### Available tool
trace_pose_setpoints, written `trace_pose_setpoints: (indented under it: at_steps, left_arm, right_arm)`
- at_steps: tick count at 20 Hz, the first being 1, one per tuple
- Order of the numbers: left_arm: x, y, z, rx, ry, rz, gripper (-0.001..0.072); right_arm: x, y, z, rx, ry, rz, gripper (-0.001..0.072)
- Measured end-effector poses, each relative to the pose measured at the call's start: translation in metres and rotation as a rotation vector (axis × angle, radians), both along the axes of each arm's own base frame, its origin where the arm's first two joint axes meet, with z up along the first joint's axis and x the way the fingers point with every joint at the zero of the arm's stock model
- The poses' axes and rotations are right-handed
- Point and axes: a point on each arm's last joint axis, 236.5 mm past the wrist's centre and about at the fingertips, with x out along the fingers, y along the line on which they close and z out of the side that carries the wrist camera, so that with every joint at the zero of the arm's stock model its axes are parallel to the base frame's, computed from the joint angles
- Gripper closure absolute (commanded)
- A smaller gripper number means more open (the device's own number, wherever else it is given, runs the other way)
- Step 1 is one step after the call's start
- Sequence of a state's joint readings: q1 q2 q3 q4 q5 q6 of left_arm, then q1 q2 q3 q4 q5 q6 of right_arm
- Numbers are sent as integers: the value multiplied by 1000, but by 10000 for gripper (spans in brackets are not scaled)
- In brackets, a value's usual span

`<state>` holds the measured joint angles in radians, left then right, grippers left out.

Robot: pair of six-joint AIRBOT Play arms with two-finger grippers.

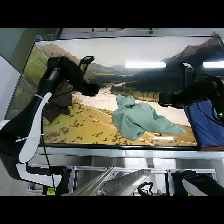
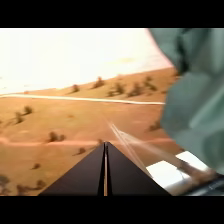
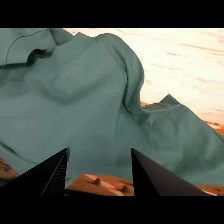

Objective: Fold the shirts.

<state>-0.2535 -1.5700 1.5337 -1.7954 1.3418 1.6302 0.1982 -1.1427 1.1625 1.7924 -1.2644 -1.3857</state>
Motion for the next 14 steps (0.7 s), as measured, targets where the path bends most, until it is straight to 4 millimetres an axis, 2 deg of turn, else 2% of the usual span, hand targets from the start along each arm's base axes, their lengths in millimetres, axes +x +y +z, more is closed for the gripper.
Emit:
trace_pose_setpoints:
  at_steps: [2, 3, 4, 5, 6, 9, 12, 14]
  left_arm:
    - [13, 54, -28, 47, -24, 136, 693]
    - [22, 79, -39, 59, -45, 203, 693]
    - [31, 107, -49, 69, -72, 276, 693]
    - [40, 131, -57, 73, -98, 340, 693]
    - [48, 158, -67, 82, -122, 402, 693]
    - [59, 227, -92, 99, -146, 559, 693]
    - [52, 290, -104, 139, -138, 667, 693]
    - [37, 332, -103, 191, -112, 717, 693]
  right_arm:
    - [3, 7, -5, 27, 12, 4, 292]
    - [5, 11, -6, 41, 9, 13, 428]
    - [7, 15, -6, 54, 3, 23, 622]
    - [9, 18, -6, 63, -5, 36, 613]
    - [10, 22, -6, 70, -14, 50, 527]
    - [10, 34, -5, 83, -28, 91, 528]
    - [7, 44, -4, 89, -36, 122, 528]
    - [6, 48, -4, 93, -38, 133, 528]
